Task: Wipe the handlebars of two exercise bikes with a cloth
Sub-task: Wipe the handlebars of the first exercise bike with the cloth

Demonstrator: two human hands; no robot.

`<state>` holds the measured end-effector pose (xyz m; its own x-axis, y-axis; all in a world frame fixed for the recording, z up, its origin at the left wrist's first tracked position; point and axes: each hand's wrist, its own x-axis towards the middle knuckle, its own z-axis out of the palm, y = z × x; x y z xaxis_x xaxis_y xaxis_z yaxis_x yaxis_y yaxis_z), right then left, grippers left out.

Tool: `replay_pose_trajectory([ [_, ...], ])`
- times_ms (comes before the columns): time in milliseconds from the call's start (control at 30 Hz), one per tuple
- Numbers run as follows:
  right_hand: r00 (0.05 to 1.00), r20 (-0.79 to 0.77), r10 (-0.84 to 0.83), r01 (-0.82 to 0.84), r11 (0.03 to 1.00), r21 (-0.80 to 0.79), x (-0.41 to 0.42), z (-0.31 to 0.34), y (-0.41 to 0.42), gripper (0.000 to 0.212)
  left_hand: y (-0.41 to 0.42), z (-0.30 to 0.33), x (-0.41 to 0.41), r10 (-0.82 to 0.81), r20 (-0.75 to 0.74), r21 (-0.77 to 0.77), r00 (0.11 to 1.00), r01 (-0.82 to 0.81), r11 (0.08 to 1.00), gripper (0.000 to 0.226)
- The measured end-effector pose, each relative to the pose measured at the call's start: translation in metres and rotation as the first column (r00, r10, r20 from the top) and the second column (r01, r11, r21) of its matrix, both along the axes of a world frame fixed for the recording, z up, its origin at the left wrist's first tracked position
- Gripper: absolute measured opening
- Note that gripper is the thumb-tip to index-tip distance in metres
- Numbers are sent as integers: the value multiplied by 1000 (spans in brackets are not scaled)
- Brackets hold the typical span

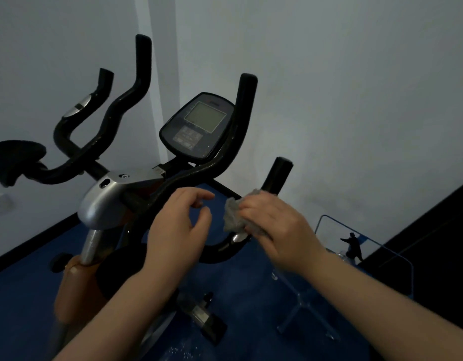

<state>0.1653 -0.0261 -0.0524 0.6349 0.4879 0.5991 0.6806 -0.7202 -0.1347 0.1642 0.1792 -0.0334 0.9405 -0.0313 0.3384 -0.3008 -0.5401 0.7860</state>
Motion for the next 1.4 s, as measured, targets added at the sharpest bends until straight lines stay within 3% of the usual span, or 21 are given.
replay_pose_trajectory([
  [200, 972, 225, 72, 10, 938, -346, 42, 42, -35, 17, -13, 4, 0, -48, -33, 46, 998, 50, 998, 20],
  [267, 960, 271, 68, 33, 935, -353, 53, 52, -38, 18, -12, 4, 0, -52, -30, 64, 998, 54, 996, 19],
  [367, 966, 258, -31, 79, 981, -177, 54, 48, -33, 16, -8, 0, 0, -53, -12, 92, 999, 54, 994, 19],
  [467, 966, 145, -214, 186, 964, 190, 46, 32, -14, 26, -3, -4, 2, 2, -24, 12, 1000, -2, 1000, 19],
  [600, 932, -16, -362, 288, 714, 638, 39, 25, 13, 30, -3, -5, 2, 37, -58, -60, 998, -40, 997, 20],
  [700, 910, -69, -410, 316, 575, 755, 30, 19, 25, 30, -3, -4, 0, 42, -38, -70, 998, -44, 997, 21],
  [767, 915, -95, -393, 337, 610, 718, 15, 7, 31, 31, -3, -4, -1, 57, -28, -97, 998, -60, 994, 21],
  [867, 942, -103, -320, 322, 772, 548, -12, -15, 36, 25, -2, -1, -4, 104, 18, -177, 994, -99, 979, 22],
  [1033, 967, -232, -109, 130, 989, 76, -40, -6, 60, 31, 14, -2, -18, 164, 163, -163, 973, -137, 977, 18],
  [1133, 940, -334, -68, 26, 991, -128, -42, 15, 56, 42, 38, -15, -30, 220, 222, -21, 950, -221, 975, 19],
  [1267, 950, -312, -26, -71, 952, -297, -37, 19, 52, 42, 55, -31, -40, 346, 259, 66, 902, -374, 925, 21],
  [1400, 916, -399, -34, -75, 964, -253, -18, 16, 95, 43, 56, -35, -38, 412, 240, 43, 879, -433, 900, 21],
])
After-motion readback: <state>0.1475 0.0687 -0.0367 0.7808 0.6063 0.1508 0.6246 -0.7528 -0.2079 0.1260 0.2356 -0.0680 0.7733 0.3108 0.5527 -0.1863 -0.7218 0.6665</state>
